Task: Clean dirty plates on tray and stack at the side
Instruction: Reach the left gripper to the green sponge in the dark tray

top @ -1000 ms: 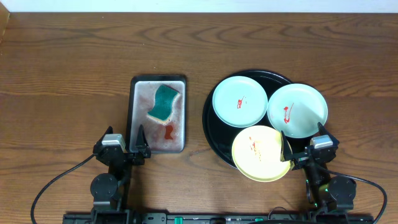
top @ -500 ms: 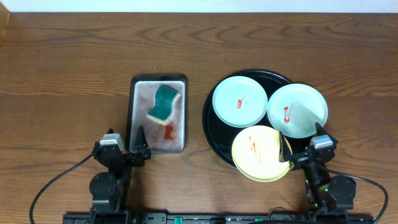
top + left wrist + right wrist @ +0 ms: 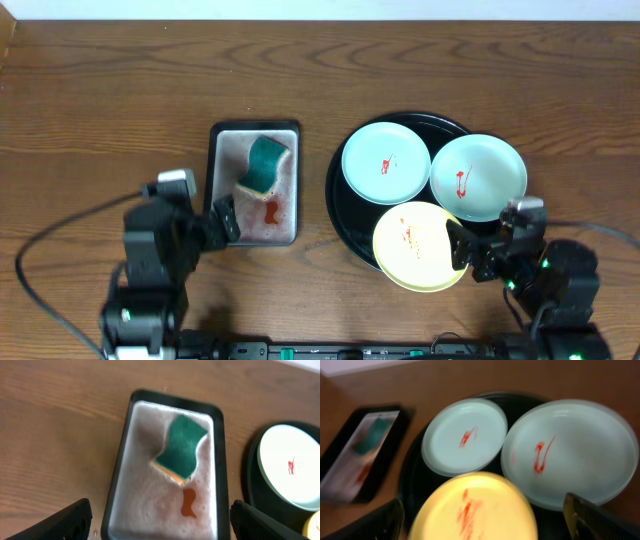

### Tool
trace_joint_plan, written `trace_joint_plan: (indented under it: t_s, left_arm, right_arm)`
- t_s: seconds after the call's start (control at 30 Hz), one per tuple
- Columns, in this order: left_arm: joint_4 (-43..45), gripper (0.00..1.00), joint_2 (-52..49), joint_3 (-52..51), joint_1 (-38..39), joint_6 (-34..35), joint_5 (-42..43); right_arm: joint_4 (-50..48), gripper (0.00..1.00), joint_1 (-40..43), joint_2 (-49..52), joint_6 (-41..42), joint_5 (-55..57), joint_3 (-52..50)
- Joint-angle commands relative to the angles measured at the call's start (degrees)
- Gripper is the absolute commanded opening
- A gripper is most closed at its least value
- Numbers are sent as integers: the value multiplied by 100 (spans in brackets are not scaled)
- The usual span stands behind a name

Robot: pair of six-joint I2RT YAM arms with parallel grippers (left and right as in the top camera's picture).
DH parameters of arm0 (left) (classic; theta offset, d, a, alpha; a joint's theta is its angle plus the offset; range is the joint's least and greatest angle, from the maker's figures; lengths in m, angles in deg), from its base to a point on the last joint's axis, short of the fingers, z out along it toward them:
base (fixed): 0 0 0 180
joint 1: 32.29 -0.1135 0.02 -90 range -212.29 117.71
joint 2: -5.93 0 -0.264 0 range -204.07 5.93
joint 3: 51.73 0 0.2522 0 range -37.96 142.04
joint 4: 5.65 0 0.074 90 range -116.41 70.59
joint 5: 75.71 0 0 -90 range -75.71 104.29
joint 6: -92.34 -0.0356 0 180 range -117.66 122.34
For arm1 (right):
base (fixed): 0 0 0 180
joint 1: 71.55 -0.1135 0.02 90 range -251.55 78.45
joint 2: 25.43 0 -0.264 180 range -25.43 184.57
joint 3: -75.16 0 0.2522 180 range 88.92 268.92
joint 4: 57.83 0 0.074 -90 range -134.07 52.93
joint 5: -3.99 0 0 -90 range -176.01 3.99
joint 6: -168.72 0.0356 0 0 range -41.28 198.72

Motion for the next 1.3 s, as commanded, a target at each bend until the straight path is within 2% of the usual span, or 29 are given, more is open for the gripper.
trace_joint_plan:
  t_s: [0.0,0.17,0.3,0.47,0.73,0.83,1.0,1.17,1.27]
  left_arm:
    - [-229,89,-763,892,-17,96,208]
    - [101,89,-1193,1478,-17,138,826]
    - [461,89,-1300,1478,-20,142,780]
    - [197,89,-1993,1574,-20,225,595]
    - [-984,89,-4009,2771,-13,221,417]
    - [-992,89,-4306,2820,-20,225,442]
    - [-522,87,-4572,2820,4,223,992]
    - [-122,87,-4857,2820,391,98,498]
    - [-61,87,-5090,2820,763,-90,-435]
  right_arm:
    - [713,99,-59,772,140,-420,868]
    - [1167,99,-59,1613,-197,-472,1499]
    - [1091,99,-59,1744,-205,-544,1499]
    - [807,99,-59,1757,-214,-293,1499]
    - [920,99,-59,2074,-197,-295,1499]
    - [933,99,-59,2232,-197,-306,1499]
    - [907,99,-59,2385,-199,-337,1499]
    - [903,99,-59,2507,-201,-337,1499]
    - [903,99,-59,2522,-199,-339,1499]
